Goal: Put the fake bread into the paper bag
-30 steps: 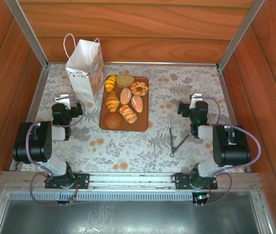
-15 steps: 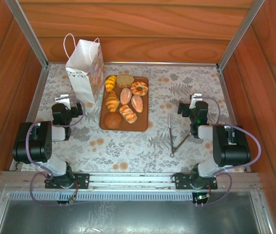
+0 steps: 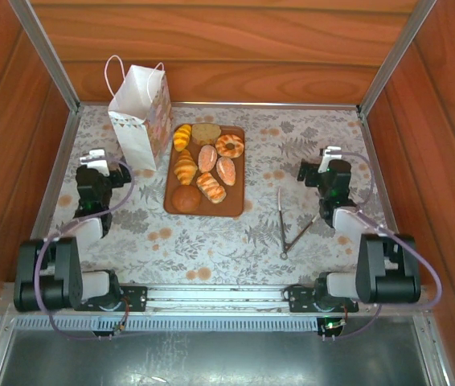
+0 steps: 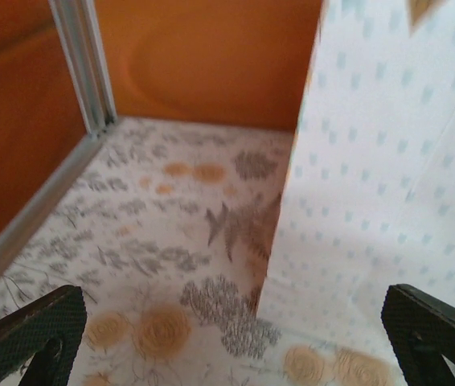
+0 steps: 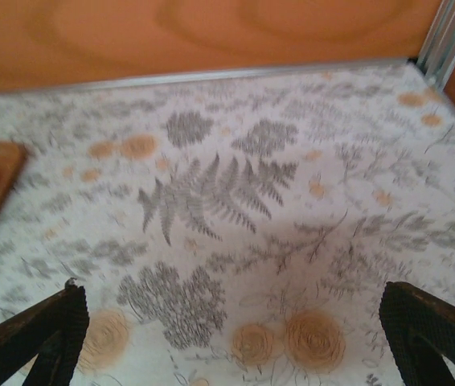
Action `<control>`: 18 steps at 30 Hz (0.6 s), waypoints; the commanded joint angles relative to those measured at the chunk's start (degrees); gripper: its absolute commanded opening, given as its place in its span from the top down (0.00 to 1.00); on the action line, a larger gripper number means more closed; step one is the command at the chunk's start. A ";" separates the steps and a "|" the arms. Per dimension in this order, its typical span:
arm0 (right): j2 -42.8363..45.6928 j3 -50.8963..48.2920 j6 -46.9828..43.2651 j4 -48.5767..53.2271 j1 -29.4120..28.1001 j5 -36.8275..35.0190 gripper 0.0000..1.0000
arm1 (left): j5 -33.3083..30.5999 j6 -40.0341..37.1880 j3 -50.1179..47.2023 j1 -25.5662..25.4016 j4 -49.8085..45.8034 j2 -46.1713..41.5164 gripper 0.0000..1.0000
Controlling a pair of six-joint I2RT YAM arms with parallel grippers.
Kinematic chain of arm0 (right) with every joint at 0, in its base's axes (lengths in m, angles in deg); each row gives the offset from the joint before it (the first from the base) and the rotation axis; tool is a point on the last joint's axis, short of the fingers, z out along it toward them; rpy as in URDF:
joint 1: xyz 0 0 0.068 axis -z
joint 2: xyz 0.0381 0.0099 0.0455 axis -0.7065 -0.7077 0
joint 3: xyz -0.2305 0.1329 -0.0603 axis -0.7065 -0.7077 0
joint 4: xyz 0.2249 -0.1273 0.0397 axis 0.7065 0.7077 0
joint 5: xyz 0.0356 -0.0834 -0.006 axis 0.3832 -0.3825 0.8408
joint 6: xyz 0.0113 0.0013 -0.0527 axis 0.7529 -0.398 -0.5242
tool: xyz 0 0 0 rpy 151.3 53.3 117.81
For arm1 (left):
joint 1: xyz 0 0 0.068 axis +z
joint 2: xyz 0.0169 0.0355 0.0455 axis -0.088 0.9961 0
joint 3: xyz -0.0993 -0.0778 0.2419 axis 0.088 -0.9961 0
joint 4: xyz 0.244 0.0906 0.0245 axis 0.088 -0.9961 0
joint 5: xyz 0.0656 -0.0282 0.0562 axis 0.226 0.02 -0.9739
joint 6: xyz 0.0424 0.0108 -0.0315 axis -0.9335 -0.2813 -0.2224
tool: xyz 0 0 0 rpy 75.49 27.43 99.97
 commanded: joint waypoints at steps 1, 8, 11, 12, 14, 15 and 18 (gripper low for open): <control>5.35 5.07 5.93 14.21 0.44 1.12 0.00 | -1.61 6.71 6.96 -0.30 -15.84 -6.04 0.00; 12.88 20.04 9.08 44.52 0.45 5.74 0.00 | 3.81 14.97 33.22 0.54 -47.49 -4.38 0.01; 15.13 23.23 10.58 51.82 0.47 7.51 0.00 | 8.34 12.96 45.82 0.63 -57.97 1.67 0.04; 15.78 24.03 10.93 53.79 0.46 8.52 0.00 | 10.33 11.99 49.44 0.66 -60.23 3.84 0.06; 16.71 25.36 12.20 57.77 0.44 10.13 0.00 | 12.34 10.70 55.58 0.93 -64.15 7.79 0.08; 17.01 25.93 12.78 60.13 0.39 10.99 0.00 | 13.65 10.33 58.74 1.23 -65.93 9.94 0.08; 17.12 27.24 13.04 67.65 0.45 14.37 0.00 | 18.39 9.86 67.02 2.23 -70.13 16.28 0.12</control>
